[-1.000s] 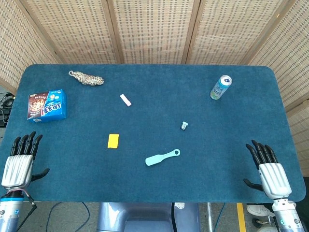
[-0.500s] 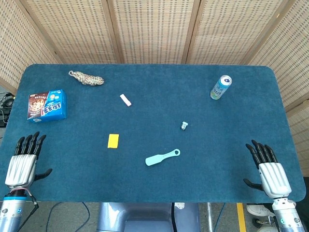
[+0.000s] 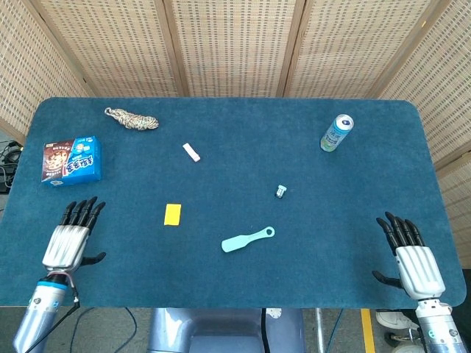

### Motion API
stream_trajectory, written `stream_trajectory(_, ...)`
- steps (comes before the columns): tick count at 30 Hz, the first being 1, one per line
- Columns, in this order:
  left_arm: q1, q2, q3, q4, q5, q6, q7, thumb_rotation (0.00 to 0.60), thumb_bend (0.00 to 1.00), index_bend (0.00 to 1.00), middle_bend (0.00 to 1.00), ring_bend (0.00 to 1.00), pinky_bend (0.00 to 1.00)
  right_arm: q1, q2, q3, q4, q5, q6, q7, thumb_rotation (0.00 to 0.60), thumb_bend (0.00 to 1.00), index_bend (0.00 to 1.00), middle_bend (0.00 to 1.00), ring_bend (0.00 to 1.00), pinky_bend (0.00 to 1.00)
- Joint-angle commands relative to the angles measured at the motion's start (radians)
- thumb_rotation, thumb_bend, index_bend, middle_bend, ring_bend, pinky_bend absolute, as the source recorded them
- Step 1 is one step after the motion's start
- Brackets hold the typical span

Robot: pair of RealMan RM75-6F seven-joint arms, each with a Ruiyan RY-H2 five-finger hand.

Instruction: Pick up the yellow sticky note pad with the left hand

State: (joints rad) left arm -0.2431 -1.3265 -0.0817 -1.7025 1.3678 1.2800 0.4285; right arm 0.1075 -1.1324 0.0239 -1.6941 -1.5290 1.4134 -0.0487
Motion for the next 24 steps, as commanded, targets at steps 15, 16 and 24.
stream_trajectory(15,-0.171,-0.231,-0.072,0.169,-0.161,-0.138,0.136,0.6,0.24,0.0,0.0,0.0,0.0,0.004,0.011,0.006,0.008,0.011,-0.008,0.048,0.6,0.0,0.0,0.0,0.0,0.0)
stream_trajectory(16,-0.177,-0.24,-0.076,0.177,-0.168,-0.14,0.141,0.6,0.24,0.0,0.0,0.0,0.0,0.005,0.011,0.007,0.008,0.012,-0.008,0.05,0.6,0.0,0.0,0.0,0.0,0.0)
stream_trajectory(24,-0.237,-0.31,-0.091,0.225,-0.221,-0.169,0.196,0.6,0.28,0.0,0.0,0.0,0.0,0.007,0.015,0.006,0.009,0.013,-0.013,0.061,0.6,0.0,0.0,0.0,0.0,0.0)
